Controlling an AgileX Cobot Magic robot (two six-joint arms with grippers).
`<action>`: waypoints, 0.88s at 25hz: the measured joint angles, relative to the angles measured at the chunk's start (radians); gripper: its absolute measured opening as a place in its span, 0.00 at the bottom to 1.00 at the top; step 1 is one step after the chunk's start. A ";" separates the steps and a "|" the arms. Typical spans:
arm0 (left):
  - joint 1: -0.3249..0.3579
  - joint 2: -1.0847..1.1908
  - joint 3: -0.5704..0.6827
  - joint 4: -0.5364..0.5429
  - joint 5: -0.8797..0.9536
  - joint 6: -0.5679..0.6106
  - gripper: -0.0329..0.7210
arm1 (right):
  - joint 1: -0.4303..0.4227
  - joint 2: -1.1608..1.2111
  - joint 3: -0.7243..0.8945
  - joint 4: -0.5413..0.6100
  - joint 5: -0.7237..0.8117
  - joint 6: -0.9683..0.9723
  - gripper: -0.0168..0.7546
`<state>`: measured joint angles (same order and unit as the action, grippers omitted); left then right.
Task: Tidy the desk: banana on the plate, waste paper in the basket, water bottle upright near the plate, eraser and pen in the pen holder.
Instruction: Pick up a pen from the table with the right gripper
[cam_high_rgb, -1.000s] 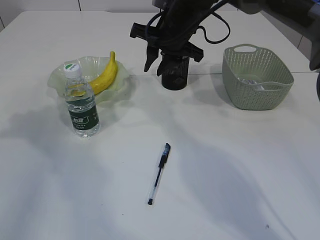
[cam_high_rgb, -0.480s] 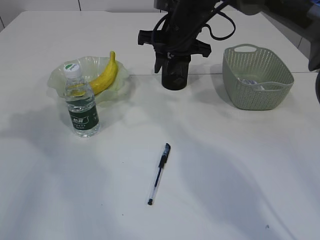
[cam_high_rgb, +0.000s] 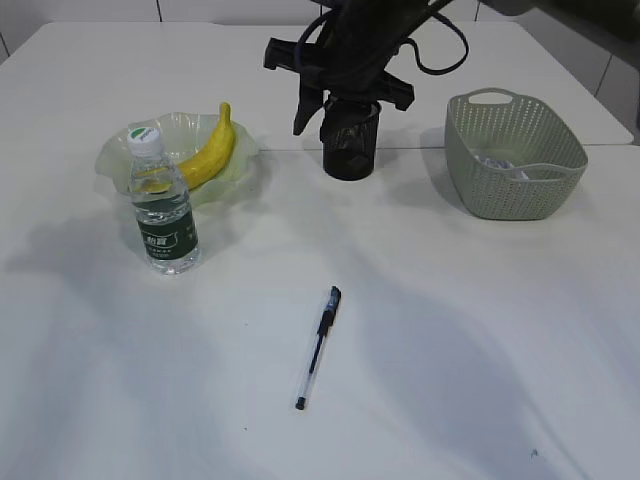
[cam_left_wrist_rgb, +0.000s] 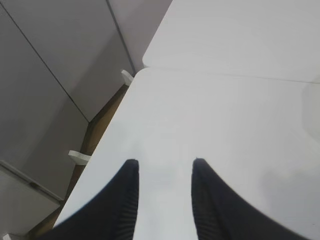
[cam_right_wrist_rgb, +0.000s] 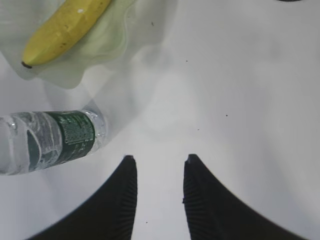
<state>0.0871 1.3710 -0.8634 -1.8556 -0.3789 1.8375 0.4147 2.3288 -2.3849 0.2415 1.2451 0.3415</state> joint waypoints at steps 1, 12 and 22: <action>0.000 0.000 0.000 0.000 0.002 0.000 0.37 | 0.002 -0.015 0.016 0.001 0.000 0.000 0.33; 0.000 0.000 0.000 0.002 0.009 0.000 0.37 | 0.025 -0.316 0.459 -0.201 0.000 0.000 0.33; 0.000 0.000 0.000 0.002 0.022 -0.019 0.37 | 0.025 -0.242 0.580 -0.145 -0.008 0.136 0.33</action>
<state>0.0871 1.3710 -0.8634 -1.8537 -0.3566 1.8190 0.4400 2.0866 -1.8048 0.0965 1.2375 0.4774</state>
